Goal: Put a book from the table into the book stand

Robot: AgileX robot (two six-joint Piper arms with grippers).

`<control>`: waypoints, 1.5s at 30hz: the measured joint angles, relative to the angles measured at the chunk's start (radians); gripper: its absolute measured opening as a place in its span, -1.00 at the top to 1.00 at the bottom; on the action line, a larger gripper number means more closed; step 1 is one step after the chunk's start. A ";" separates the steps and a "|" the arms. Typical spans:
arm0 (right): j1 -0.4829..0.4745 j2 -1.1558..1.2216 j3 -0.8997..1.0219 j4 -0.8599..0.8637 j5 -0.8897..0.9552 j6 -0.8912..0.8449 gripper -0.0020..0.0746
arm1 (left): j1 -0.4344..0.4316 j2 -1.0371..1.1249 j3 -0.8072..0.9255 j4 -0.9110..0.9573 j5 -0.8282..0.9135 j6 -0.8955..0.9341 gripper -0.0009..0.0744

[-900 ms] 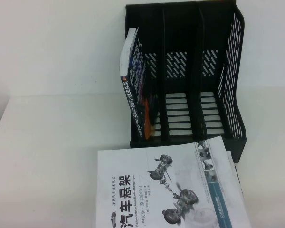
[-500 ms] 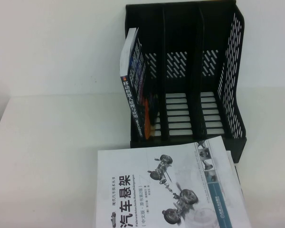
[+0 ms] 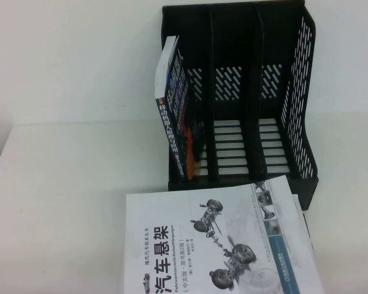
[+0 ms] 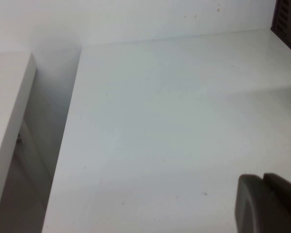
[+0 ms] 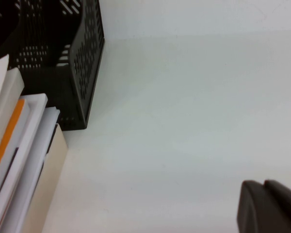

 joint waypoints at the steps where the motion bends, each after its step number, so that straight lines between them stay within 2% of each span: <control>1: 0.000 0.000 0.000 0.000 0.000 0.000 0.96 | 0.000 0.000 0.000 0.000 0.000 0.000 0.99; 18: 0.000 0.000 0.000 0.000 0.000 0.000 0.96 | 0.000 0.000 0.000 0.000 0.000 0.000 0.99; 23: 0.000 0.000 0.000 0.000 -0.004 0.000 0.96 | 0.000 0.000 0.004 0.000 -0.050 0.000 0.99; 28: 0.000 0.000 0.007 0.000 -0.083 0.000 0.96 | 0.000 0.000 0.006 -0.002 -0.194 0.000 0.99; 36: 0.000 0.000 0.007 0.000 -0.453 0.009 0.96 | 0.000 0.000 0.006 -0.006 -0.504 0.000 0.99; 45: 0.000 0.000 0.007 0.002 -0.588 0.185 0.96 | 0.000 0.000 0.006 -0.010 -0.697 -0.044 0.99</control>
